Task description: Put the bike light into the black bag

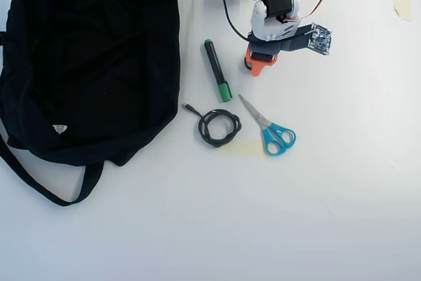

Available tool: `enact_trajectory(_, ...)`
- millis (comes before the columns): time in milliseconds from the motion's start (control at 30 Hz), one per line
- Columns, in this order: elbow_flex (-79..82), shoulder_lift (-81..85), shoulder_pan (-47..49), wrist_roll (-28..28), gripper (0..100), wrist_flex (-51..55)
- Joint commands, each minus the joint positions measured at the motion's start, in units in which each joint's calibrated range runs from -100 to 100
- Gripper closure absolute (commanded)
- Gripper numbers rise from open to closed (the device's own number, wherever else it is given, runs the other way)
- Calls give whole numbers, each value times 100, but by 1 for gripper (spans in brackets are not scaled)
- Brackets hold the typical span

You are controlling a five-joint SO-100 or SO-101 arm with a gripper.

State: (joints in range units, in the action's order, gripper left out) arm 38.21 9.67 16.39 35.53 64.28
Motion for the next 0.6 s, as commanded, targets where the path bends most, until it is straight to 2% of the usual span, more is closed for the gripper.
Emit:
enact_trajectory(0,-56,12,22,55,81,-71)
enact_trajectory(567,-308,-1125,89,-19,81,-562)
